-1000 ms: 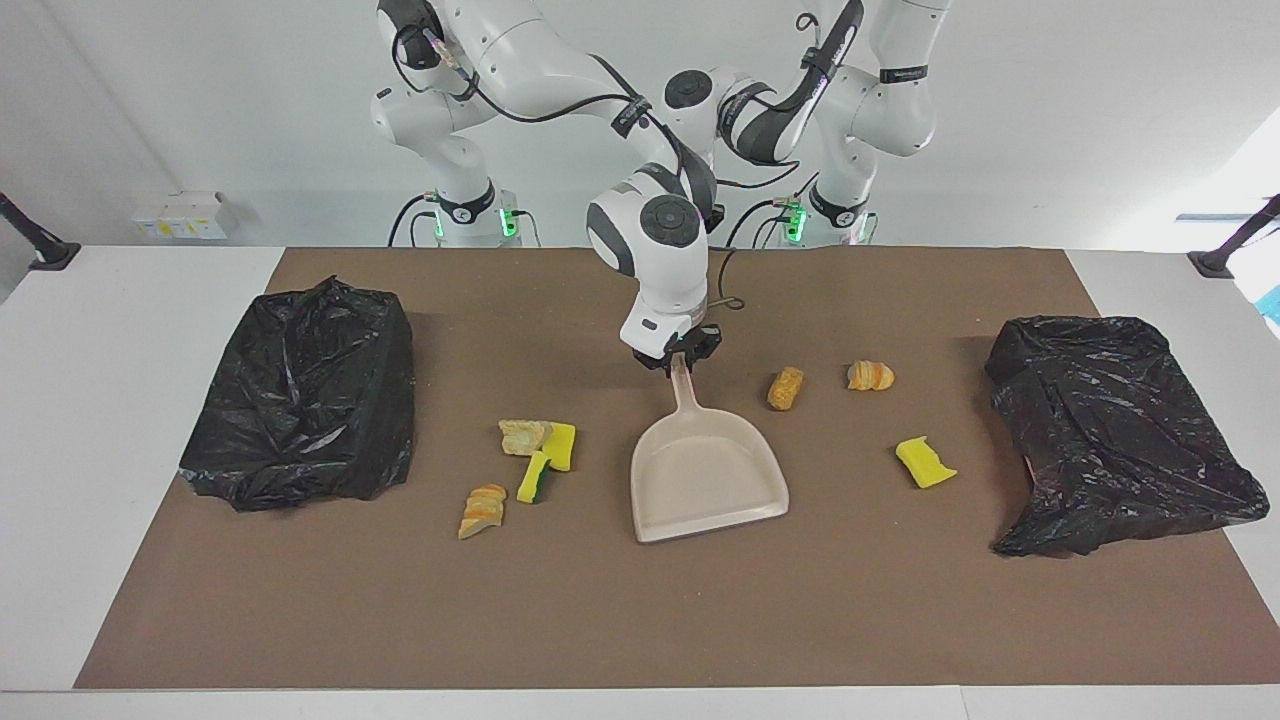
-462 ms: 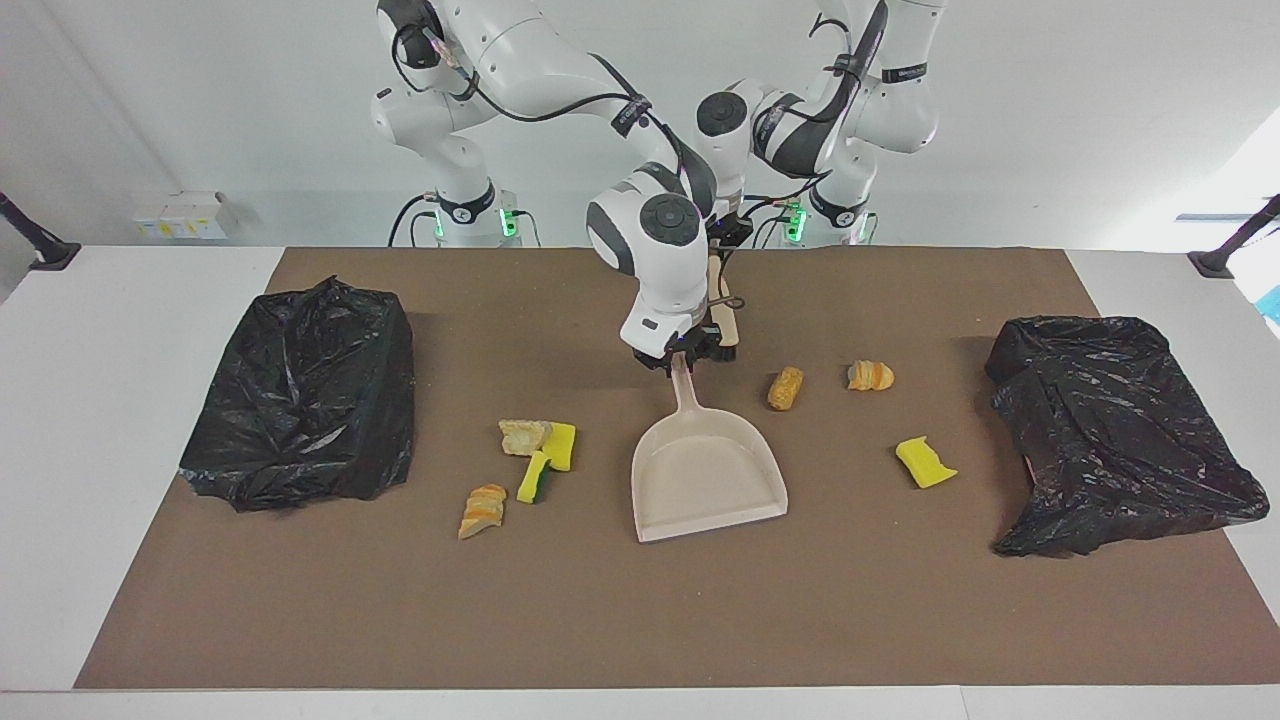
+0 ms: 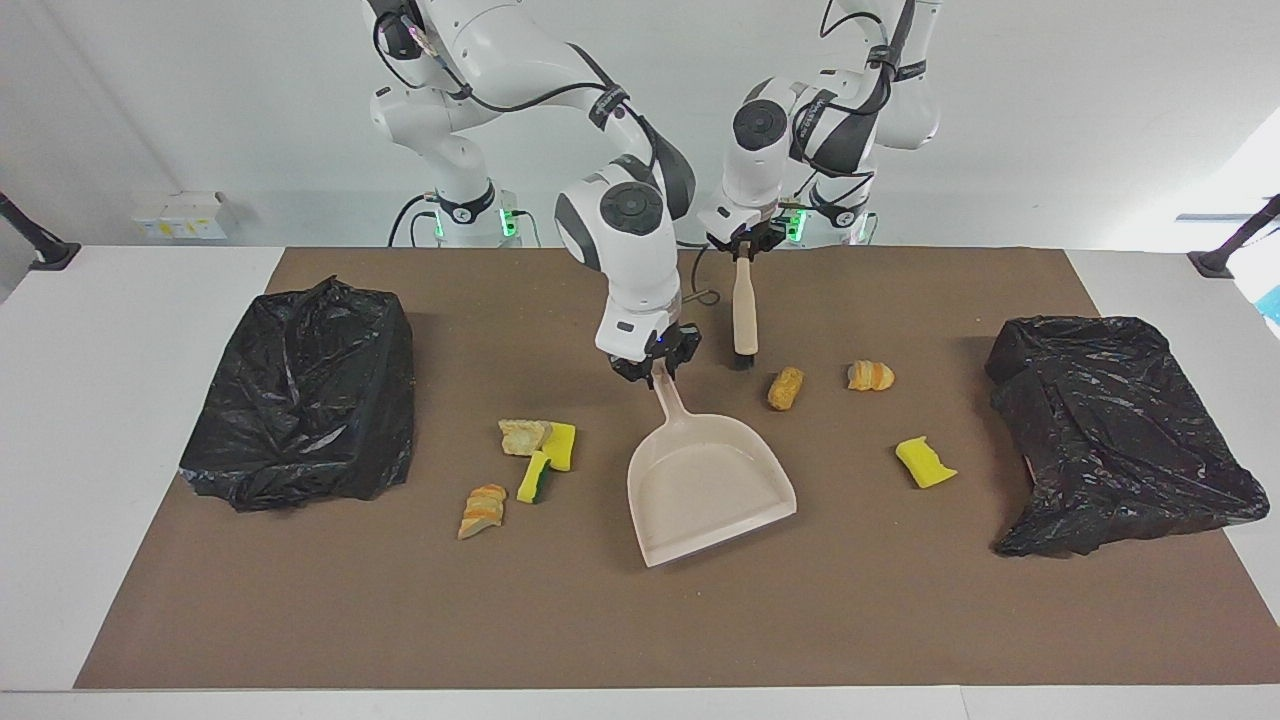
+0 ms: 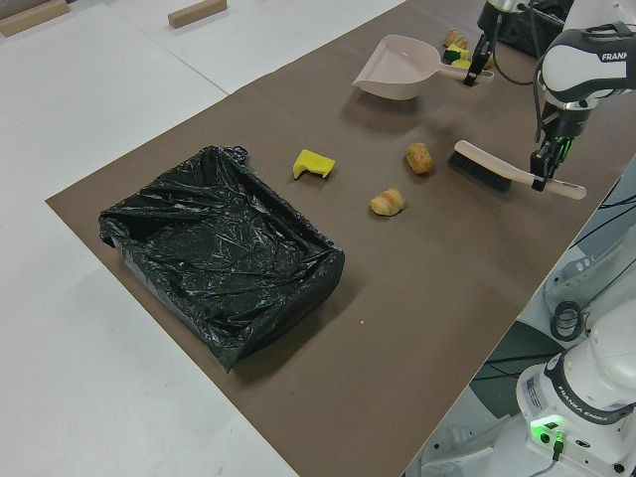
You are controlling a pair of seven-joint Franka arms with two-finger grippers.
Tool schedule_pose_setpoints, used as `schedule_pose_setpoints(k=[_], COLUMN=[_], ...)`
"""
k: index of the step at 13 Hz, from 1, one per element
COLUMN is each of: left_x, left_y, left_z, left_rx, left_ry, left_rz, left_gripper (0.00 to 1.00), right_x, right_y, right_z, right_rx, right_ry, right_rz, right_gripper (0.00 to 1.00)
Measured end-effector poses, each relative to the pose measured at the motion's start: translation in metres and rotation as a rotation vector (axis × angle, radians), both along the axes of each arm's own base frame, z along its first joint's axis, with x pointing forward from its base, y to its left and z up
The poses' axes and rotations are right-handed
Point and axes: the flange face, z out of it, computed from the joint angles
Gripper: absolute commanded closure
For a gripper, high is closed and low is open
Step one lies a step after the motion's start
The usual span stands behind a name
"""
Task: Sweep and dump trash in bin
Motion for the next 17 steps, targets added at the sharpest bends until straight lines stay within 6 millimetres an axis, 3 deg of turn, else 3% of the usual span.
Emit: schedule_pose_setpoints(k=[2, 4, 6, 13, 15, 17], left_x=[0.022, 0.057, 0.084, 0.129, 0.130, 0.122], left_y=[0.020, 0.054, 0.091, 0.218, 0.237, 0.236], left_z=[0.019, 0.044, 0.055, 0.051, 0.041, 0.019], left_rx=[-0.025, -0.053, -0.058, 0.017, 0.020, 0.026], left_ry=[-0.007, -0.019, -0.044, -0.089, -0.084, -0.074], left_rz=[0.006, 0.054, 0.128, 0.375, 0.416, 0.413], left_gripper=[1.00, 1.00, 1.00, 1.00, 1.00, 1.00], right_x=[0.011, 0.014, 0.014, 0.027, 0.027, 0.026], right_y=[-0.024, -0.033, -0.035, -0.079, -0.082, -0.082], right_z=[-0.001, -0.004, -0.004, -0.013, -0.014, -0.015], right_rx=[-0.009, -0.015, -0.030, -0.067, -0.115, -0.143], right_ry=[-0.005, -0.009, -0.026, -0.004, 0.004, 0.008], right_rz=[0.168, 0.324, 0.467, 0.938, 1.048, 1.118], right_gripper=[1.00, 1.00, 1.00, 1.00, 1.00, 1.00])
